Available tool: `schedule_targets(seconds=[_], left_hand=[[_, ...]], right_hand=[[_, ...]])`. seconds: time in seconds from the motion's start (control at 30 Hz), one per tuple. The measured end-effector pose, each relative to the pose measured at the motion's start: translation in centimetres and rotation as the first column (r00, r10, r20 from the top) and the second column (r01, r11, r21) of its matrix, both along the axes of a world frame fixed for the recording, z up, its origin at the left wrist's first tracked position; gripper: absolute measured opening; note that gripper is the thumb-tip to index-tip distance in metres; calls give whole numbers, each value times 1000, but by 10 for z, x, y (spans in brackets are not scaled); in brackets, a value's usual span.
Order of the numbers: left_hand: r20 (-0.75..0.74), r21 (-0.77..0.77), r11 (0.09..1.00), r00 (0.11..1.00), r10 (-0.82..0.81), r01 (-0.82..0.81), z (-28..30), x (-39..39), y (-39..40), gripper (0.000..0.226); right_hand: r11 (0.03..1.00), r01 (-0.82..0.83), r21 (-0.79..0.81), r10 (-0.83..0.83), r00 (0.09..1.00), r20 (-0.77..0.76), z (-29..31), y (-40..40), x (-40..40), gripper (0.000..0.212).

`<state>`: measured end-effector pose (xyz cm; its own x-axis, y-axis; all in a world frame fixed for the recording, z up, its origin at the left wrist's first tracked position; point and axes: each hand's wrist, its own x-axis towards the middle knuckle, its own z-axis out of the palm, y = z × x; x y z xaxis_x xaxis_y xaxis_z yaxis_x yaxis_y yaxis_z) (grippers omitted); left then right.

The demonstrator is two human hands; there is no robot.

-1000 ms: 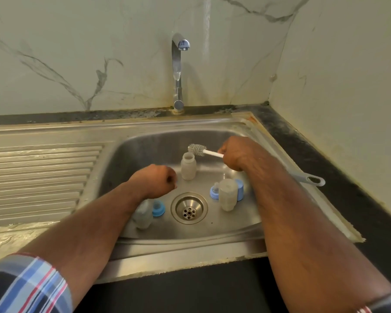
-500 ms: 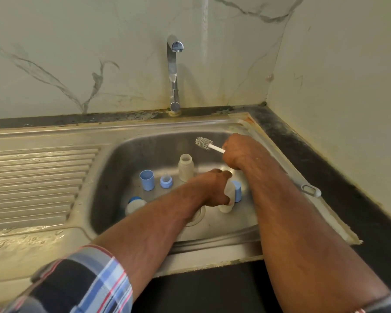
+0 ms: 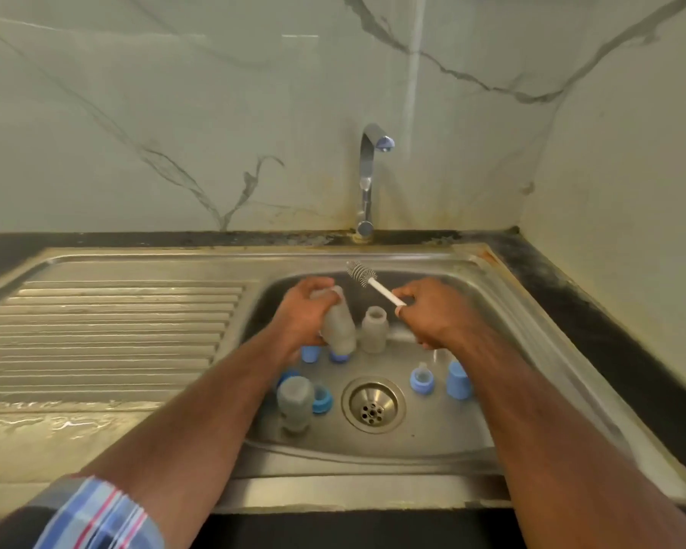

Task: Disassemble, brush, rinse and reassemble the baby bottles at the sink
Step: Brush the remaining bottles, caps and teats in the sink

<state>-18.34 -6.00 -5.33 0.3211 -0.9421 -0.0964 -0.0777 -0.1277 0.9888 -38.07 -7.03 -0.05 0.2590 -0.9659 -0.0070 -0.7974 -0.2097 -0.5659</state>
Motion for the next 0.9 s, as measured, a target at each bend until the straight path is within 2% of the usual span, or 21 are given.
schedule_targets(seconds=[0.03,0.1,0.2,0.43,0.53,0.73,0.9], left_hand=[[-164,-5,996,983,84,-86,3,15,4,21],[-398,-28,979,901,174,-201,7,36,9,14],[-555,-40,959,804,212,-281,8,47,8,21],[-652,-42,956,733,193,-289,7,46,-4,43],[-685,-48,945,699,206,-325,7,47,-8,48],[-722,-32,943,659,208,-332,10,51,-7,47],[-715,-64,956,682,156,-286,10,52,-6,45]], right_hand=[[1000,-25,18,24,999,32,0,5,8,26],[997,-68,26,66,996,62,0,12,20,30],[995,-99,23,96,992,87,1,19,28,31],[995,-92,41,87,989,117,5,23,30,30],[992,-57,113,35,982,187,7,21,26,31],[955,-94,281,23,969,245,6,19,16,37],[936,-135,325,19,942,335,5,19,19,42]])
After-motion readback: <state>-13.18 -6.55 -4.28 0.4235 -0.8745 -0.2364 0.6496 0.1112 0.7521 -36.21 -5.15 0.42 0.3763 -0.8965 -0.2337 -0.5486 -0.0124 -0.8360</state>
